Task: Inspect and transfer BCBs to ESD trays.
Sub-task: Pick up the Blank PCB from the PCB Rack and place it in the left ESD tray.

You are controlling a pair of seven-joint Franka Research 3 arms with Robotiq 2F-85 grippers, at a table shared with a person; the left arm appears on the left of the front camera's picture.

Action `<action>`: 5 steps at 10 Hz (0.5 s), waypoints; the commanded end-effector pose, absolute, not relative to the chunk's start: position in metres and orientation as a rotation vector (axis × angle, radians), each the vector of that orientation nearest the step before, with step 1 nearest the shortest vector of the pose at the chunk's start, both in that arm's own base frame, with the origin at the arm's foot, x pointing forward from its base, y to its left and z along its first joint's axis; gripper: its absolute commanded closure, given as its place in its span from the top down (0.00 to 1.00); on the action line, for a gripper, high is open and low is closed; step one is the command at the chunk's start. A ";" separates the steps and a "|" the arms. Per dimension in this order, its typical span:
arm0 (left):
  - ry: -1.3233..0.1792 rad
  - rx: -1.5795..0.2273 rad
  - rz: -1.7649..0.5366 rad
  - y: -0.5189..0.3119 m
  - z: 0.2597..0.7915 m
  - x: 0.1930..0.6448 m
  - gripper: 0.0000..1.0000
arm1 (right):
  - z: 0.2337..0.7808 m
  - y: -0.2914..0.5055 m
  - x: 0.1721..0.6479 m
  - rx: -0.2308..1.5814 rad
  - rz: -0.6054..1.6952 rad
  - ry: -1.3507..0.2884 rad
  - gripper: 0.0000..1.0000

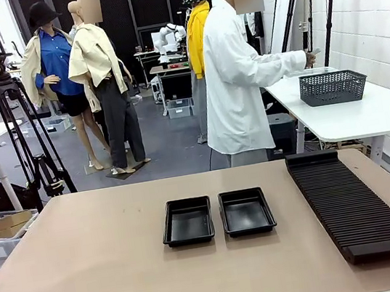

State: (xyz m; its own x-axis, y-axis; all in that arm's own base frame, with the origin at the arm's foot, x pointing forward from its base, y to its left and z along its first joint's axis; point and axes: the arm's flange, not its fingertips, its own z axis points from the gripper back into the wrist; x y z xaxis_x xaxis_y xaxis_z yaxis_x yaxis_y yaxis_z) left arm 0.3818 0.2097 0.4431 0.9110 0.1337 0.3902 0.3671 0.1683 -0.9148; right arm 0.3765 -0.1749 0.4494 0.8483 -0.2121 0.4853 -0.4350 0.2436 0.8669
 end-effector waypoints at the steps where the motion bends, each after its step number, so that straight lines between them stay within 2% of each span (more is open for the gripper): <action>1: -0.425 -1.394 -0.168 0.212 0.444 0.381 1.00 | 0.449 -0.175 0.375 1.342 0.163 -0.572 1.00; 5: -0.425 -1.394 -0.168 0.212 0.444 0.381 1.00 | 0.449 -0.175 0.375 1.342 0.163 -0.572 1.00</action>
State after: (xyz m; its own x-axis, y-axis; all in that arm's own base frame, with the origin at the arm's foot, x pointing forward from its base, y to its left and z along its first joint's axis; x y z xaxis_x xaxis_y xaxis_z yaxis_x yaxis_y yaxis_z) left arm 0.3817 0.2098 0.4431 0.9109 0.1340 0.3902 0.3670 0.1685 -0.9148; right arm 0.3765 -0.1748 0.4494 0.8483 -0.2121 0.4852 -0.4350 0.2436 0.8669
